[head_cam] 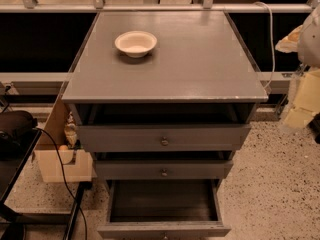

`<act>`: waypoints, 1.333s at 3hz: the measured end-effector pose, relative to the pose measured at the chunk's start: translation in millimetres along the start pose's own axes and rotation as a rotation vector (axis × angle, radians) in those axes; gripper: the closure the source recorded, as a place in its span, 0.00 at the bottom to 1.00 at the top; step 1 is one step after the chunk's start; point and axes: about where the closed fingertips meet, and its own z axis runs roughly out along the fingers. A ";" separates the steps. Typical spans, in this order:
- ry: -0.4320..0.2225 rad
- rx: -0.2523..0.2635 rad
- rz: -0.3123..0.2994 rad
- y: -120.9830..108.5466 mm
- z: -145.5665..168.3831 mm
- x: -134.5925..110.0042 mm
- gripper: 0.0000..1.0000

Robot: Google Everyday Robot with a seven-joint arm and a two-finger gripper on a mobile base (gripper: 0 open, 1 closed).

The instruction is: Close bottom drawer

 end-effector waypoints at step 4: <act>-0.157 0.204 0.243 80.1 57.2 70.4 0.00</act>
Offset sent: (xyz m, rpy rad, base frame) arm -0.0260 -0.0317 -0.0210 0.0772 -0.0896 -0.1479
